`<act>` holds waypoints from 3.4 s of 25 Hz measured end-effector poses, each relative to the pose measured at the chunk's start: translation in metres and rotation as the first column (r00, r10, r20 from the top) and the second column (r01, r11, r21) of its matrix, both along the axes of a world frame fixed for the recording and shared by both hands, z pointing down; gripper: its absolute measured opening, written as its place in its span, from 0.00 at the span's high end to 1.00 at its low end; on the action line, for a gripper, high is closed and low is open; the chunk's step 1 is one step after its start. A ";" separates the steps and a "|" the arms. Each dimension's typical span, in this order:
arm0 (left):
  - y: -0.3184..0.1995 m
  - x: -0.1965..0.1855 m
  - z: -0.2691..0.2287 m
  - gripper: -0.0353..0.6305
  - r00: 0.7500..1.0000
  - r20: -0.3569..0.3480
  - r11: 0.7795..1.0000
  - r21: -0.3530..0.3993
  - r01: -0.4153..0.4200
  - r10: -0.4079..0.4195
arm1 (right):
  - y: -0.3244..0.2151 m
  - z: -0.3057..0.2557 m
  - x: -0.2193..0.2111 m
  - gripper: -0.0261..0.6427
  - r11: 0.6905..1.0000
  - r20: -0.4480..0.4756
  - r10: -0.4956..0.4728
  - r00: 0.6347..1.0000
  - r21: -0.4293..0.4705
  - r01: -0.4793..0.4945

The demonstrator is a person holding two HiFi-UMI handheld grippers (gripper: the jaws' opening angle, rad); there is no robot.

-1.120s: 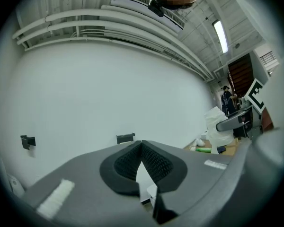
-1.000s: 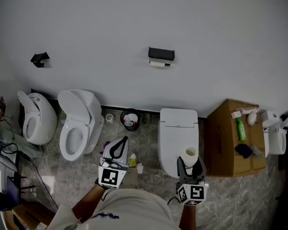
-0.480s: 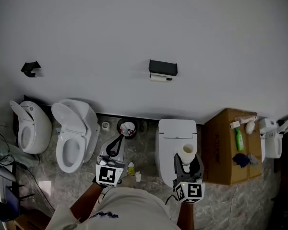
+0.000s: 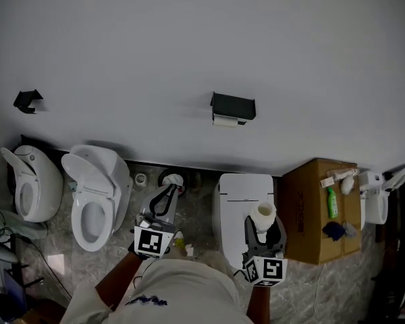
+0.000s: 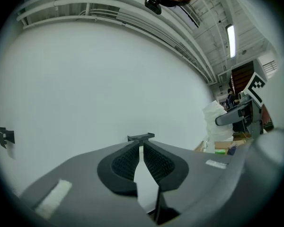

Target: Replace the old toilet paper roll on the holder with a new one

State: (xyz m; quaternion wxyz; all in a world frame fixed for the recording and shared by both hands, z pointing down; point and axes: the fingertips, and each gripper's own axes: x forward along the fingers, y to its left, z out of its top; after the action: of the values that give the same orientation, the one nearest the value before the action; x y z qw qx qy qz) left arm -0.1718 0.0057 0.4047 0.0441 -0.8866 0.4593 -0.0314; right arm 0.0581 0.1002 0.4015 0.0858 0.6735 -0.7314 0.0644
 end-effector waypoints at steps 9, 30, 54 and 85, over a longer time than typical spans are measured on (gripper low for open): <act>-0.045 0.023 0.016 0.89 1.000 0.009 0.999 -0.031 -0.017 0.018 | -0.044 0.012 0.025 0.52 0.999 -0.013 0.016 1.000 -0.039 -0.017; -0.106 0.124 0.043 0.38 0.921 0.383 0.992 0.062 -0.107 0.075 | -0.160 0.045 0.102 0.52 0.998 0.036 -0.057 0.998 0.030 0.056; -0.235 0.182 0.145 0.44 0.457 0.888 0.970 0.145 -0.195 -0.041 | -0.200 0.062 0.113 0.52 0.994 0.025 -0.111 0.993 -0.009 0.111; -0.284 0.204 0.149 0.68 0.341 0.916 0.932 0.292 -0.214 -0.208 | -0.203 0.077 0.131 0.52 0.998 0.051 -0.056 0.997 -0.026 0.057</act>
State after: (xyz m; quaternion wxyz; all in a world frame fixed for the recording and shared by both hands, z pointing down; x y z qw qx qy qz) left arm 0.0323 -0.2782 0.5540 0.4621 -0.6822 0.3454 -0.4491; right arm 0.1894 -0.1027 0.4787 0.0785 0.6494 -0.7511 0.0891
